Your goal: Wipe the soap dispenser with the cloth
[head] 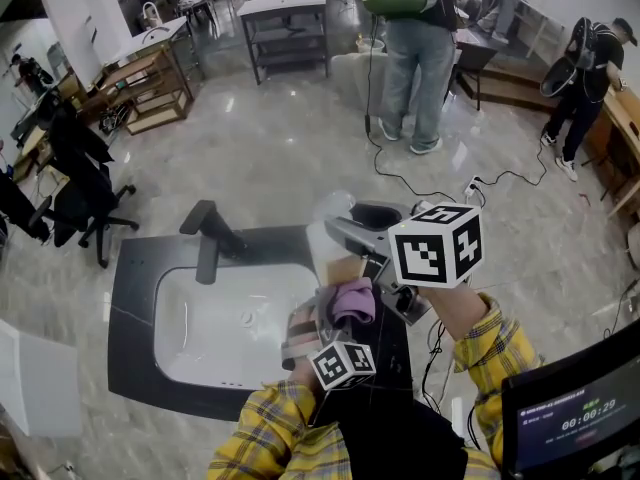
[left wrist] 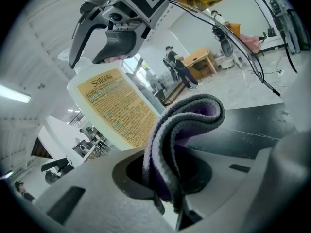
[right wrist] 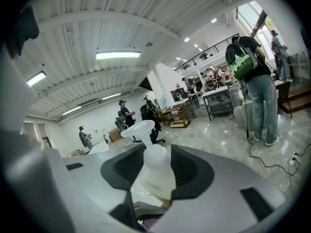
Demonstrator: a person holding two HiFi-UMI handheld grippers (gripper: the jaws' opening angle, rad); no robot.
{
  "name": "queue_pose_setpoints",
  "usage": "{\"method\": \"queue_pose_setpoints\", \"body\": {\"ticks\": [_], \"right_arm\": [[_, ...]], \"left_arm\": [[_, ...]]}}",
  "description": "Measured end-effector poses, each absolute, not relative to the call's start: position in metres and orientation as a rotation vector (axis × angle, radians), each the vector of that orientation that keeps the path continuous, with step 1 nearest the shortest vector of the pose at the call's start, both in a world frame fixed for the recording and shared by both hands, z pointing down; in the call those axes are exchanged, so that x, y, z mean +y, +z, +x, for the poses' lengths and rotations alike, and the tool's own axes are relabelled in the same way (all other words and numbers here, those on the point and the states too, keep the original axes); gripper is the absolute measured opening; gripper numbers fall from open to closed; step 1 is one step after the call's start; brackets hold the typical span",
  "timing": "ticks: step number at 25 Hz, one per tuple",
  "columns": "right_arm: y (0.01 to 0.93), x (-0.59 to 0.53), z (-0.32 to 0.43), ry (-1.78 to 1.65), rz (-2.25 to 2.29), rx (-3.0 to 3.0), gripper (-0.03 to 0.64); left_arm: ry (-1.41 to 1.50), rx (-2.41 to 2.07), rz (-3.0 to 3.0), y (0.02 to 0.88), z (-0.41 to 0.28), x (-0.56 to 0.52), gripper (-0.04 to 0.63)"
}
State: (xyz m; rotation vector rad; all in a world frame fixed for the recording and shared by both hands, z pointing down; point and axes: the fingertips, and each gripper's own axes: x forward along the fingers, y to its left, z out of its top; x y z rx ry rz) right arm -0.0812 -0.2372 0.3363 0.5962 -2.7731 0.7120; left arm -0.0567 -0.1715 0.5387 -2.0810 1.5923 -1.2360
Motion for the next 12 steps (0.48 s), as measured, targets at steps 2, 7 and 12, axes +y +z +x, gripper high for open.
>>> {"method": "queue_pose_setpoints", "body": {"ticks": [2, 7, 12], "right_arm": [[0.3361, -0.2374, -0.0812, 0.711, 0.594, -2.774, 0.161], [0.3370, -0.2374, -0.0816, 0.706, 0.588, -2.771, 0.161], [0.3366, -0.2364, -0.0827, 0.641, 0.587, -2.770, 0.161]], "left_arm": [[-1.236, 1.592, -2.080, 0.5380, -0.0575, -0.1716, 0.072], [-1.252, 1.580, -2.086, 0.5428, -0.0609, -0.1701, 0.072], [-1.235, 1.580, -2.120, 0.5408, -0.0634, -0.1656, 0.072]]}}
